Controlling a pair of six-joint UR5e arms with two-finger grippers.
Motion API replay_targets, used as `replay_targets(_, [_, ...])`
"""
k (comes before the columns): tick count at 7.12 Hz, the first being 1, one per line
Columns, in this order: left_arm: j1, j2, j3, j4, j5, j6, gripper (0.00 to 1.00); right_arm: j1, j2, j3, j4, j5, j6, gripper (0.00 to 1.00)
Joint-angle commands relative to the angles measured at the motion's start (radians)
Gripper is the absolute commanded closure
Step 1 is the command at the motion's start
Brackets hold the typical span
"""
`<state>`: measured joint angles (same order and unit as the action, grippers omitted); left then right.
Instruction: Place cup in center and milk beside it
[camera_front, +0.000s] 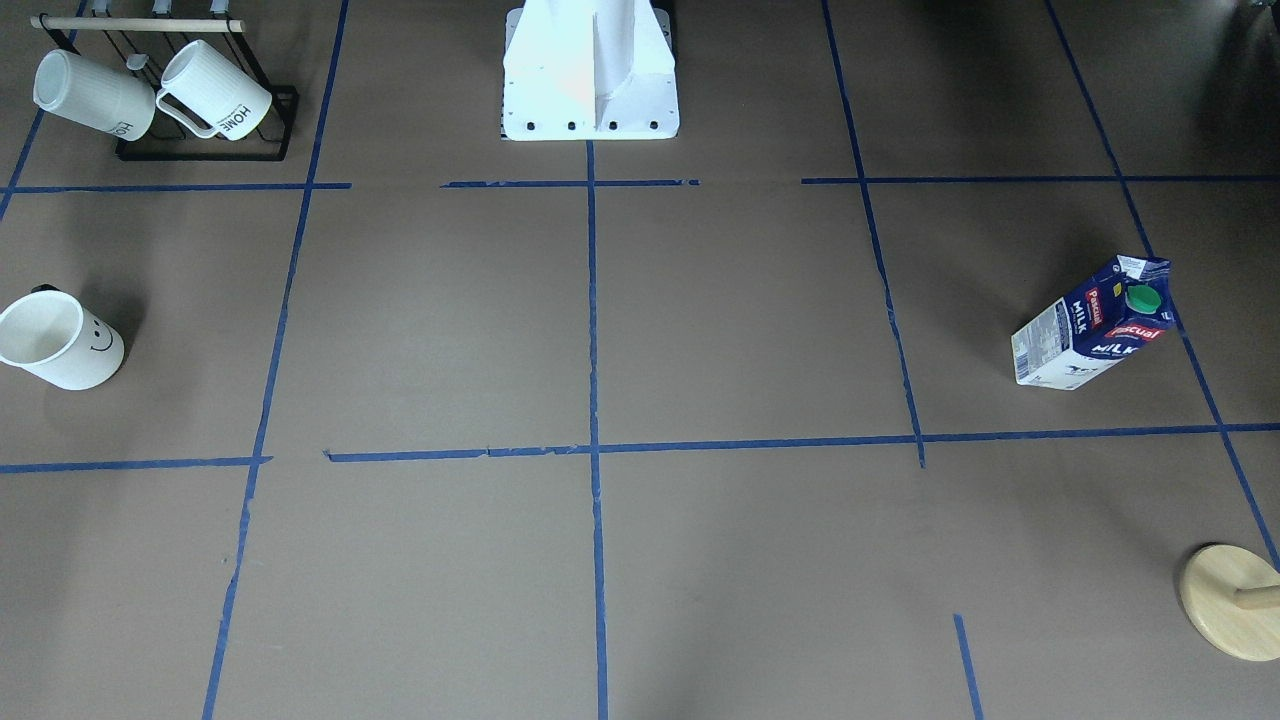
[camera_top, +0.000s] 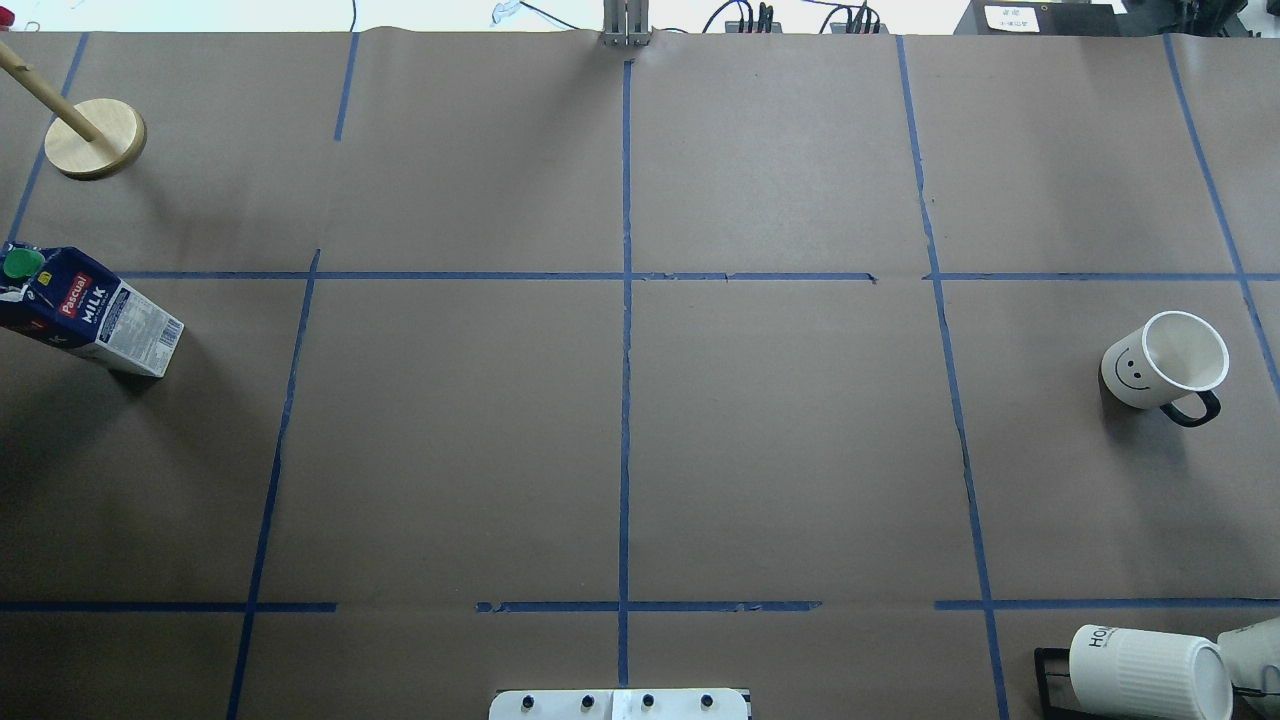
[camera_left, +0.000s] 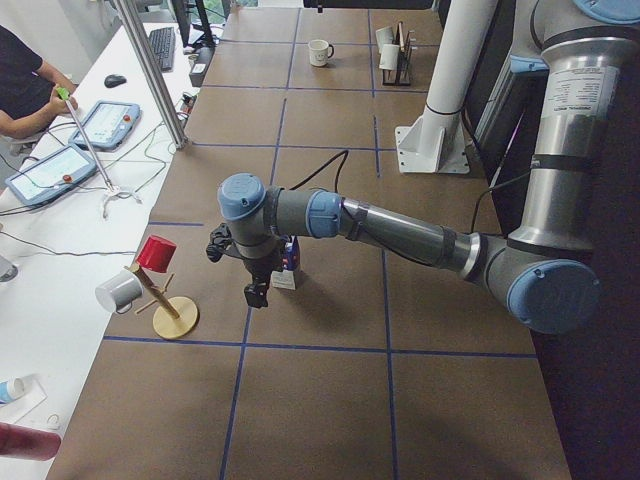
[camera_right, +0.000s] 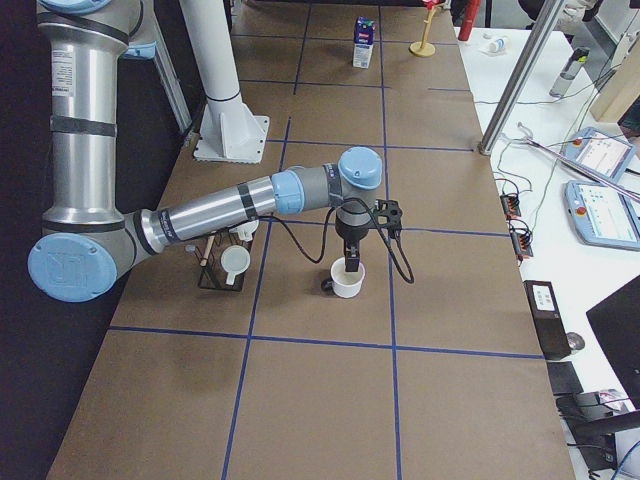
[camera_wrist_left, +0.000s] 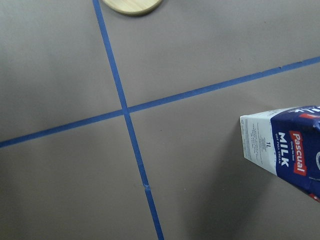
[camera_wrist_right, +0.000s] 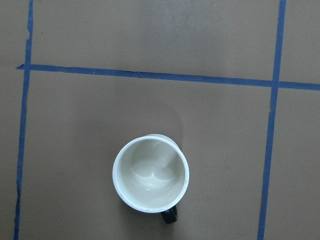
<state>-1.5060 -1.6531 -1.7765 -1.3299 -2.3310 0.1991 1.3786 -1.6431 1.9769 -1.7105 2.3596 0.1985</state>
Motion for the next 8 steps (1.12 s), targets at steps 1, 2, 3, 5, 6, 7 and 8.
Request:
replay_targets(1, [0.009, -0.013, 0.006, -0.002, 0.002, 0.009, 0.0, 0.0, 0.0, -0.009, 0.002, 0.0, 0.004, 0.0])
replay_targets(2, [0.038, -0.011, -0.018, 0.061, 0.01, 0.005, 0.0, 0.0, 0.002, -0.004, 0.002, 0.0, 0.002, 0.0])
replay_targets(3, [0.038, -0.002, -0.024, 0.064, 0.013, 0.003, 0.0, 0.0, 0.002, -0.003, 0.002, -0.003, 0.004, 0.0])
replay_targets(5, [0.038, -0.004, -0.02, 0.064, 0.004, 0.002, 0.0, 0.0, 0.005, -0.001, 0.008, -0.002, -0.001, 0.0])
replay_targets(6, [0.036, 0.001, -0.017, 0.063, 0.002, 0.002, 0.0, 0.0, -0.004, -0.012, 0.017, -0.003, -0.005, 0.0])
replay_targets(7, [0.035, 0.013, -0.005, 0.055, -0.001, 0.008, 0.0, 0.0, 0.0, -0.013, 0.017, -0.002, -0.002, 0.0])
replay_targets(8, [0.035, 0.038, -0.026, 0.041, -0.002, 0.008, 0.0, 0.022, -0.012, -0.015, 0.017, -0.003, -0.01, 0.0])
